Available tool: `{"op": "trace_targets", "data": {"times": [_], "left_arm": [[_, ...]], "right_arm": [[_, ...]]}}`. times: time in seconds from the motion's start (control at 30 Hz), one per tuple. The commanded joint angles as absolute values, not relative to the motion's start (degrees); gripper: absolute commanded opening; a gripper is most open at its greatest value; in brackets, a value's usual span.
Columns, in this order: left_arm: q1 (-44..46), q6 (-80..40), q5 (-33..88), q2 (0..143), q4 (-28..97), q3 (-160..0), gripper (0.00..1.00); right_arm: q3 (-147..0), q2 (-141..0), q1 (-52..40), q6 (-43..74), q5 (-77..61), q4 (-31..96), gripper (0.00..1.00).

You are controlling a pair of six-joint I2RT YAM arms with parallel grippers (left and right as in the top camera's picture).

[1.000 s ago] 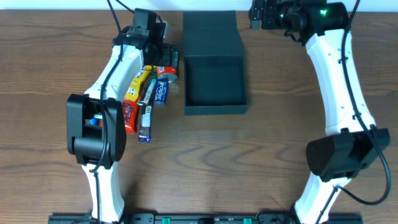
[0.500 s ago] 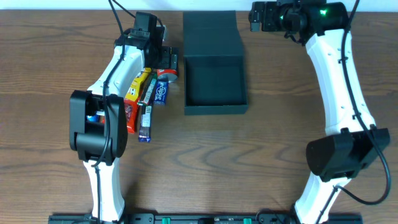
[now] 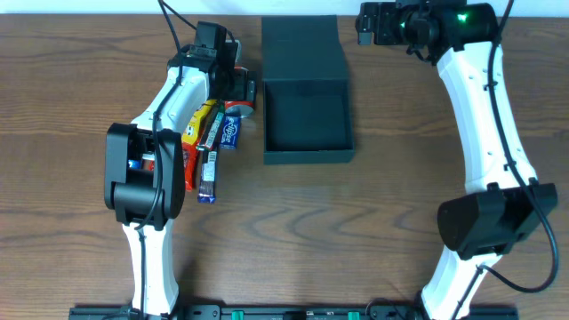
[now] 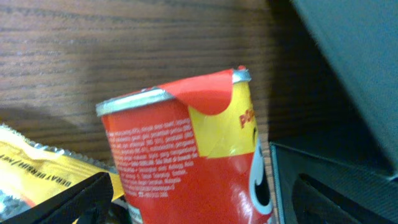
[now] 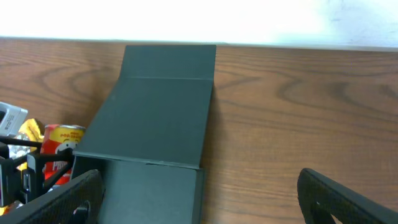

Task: Pack container
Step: 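Lift the Pringles can with the left gripper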

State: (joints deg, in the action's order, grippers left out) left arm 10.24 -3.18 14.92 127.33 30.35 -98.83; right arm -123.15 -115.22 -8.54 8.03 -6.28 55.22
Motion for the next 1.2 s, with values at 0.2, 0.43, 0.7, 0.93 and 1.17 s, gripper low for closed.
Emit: {"op": "trace_targets", "data": {"times": [0.2,0.43,0.7,0.93,1.17], "left_arm": [[10.17,-3.44,16.14,129.01,29.87,-99.53,0.86],[10.17,-3.42,16.05,129.34,30.13,-99.53,0.86],[10.17,-3.44,15.97,130.87,31.18,-99.53,0.85],[10.17,-3.46,15.94,130.93,30.87,-99.55,0.78],[10.17,-4.23,16.08,130.93,30.85,-99.63,0.69]], "right_arm": [[-123.0,-115.74,-9.08,7.18,-6.68,55.0,0.99],[-123.0,-115.74,-9.08,7.18,-6.68,55.0,0.99],[-123.0,-115.74,-9.08,7.2,-6.68,55.07,0.99],[-123.0,-115.74,-9.08,7.18,-6.68,55.07,0.99],[-123.0,-115.74,-9.08,7.18,-6.68,55.05,0.99]]}}
